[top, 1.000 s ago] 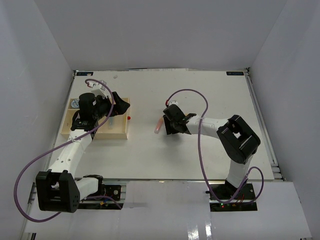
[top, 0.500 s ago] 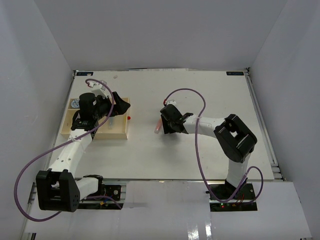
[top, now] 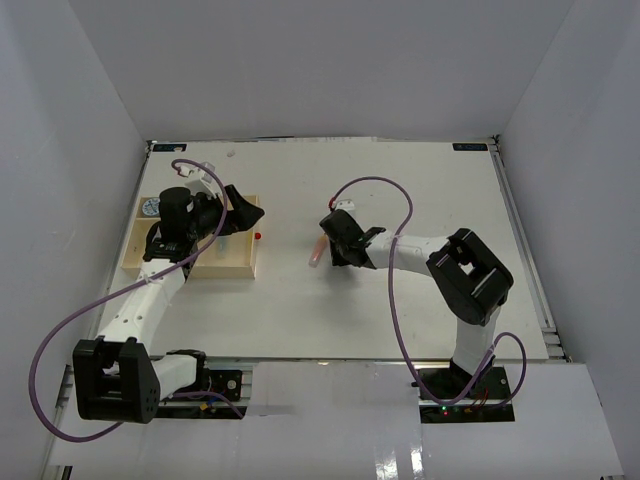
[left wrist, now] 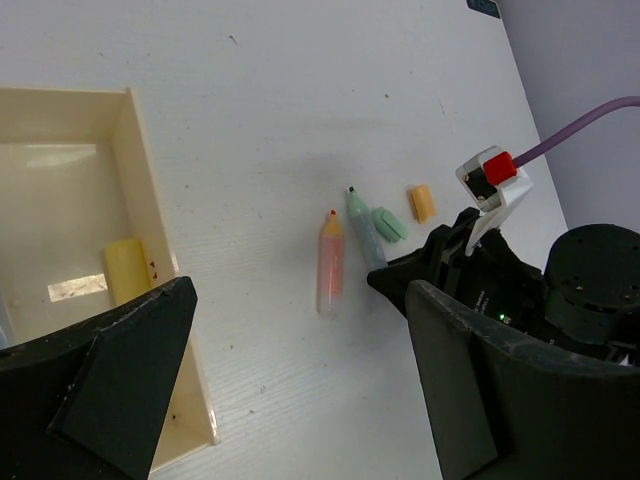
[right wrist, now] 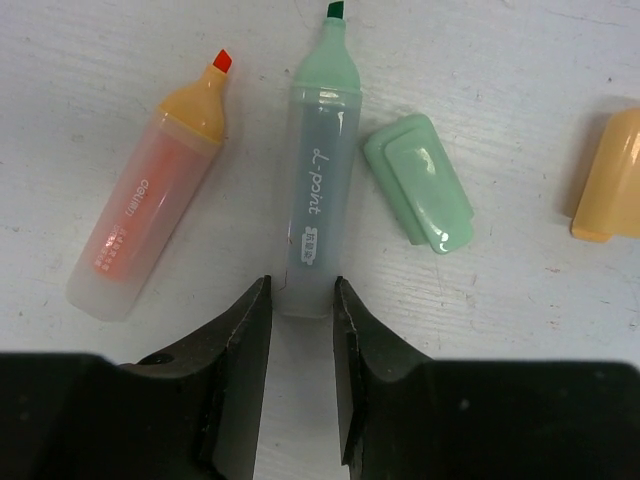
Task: Sort the stationery into containers
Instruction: Pick up the pen from the center of the board.
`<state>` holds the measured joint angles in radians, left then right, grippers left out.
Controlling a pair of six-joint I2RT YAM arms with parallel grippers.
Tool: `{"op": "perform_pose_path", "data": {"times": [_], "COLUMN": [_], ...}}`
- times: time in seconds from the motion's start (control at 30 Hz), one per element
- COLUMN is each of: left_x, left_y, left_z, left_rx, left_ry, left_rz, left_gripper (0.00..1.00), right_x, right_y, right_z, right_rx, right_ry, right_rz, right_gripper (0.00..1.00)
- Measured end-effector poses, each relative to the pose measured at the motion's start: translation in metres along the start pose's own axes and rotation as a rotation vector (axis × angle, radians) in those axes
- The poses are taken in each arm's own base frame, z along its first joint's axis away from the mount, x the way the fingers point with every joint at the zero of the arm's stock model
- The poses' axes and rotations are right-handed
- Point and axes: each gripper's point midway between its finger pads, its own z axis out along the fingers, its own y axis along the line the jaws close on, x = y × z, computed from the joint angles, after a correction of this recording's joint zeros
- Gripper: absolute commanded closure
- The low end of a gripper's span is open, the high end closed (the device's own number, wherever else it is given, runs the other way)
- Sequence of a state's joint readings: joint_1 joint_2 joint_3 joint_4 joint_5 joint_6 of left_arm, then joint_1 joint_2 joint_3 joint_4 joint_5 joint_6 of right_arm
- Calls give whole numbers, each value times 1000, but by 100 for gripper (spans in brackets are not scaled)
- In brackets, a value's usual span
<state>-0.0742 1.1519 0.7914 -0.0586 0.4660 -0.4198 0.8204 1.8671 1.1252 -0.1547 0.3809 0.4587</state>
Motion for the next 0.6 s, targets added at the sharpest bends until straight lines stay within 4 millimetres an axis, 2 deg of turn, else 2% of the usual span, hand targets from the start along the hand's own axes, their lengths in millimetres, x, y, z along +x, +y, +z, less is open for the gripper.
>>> {"op": "perform_pose_path", "data": {"times": [0.07, 0.23, 0.37, 0.43, 0.6], "left_x": [0, 3, 8, 11, 22], "left_y": [-5, -21, -48, -66, -113], "left_z": [0, 0, 1, 2, 6], "left_rx": [19, 65, 125, 161, 249], "left_ry": [1, 16, 29, 29, 36], "left_rz": [-11, -54, -89, -97, -105], "left_gripper": [4, 4, 4, 4, 6], "right_x": [0, 7, 14, 6, -33], "right_y": [-1, -6, -9, -2, 24], "right_z": [-1, -9, -33, -52, -104], "right_rx": [3, -7, -28, -68, -208], "right_ry": [-10, -28, -62, -126, -341], "right_rz": [4, 4, -29, -42, -34], "right_gripper": [83, 85, 89, 90, 92]}}
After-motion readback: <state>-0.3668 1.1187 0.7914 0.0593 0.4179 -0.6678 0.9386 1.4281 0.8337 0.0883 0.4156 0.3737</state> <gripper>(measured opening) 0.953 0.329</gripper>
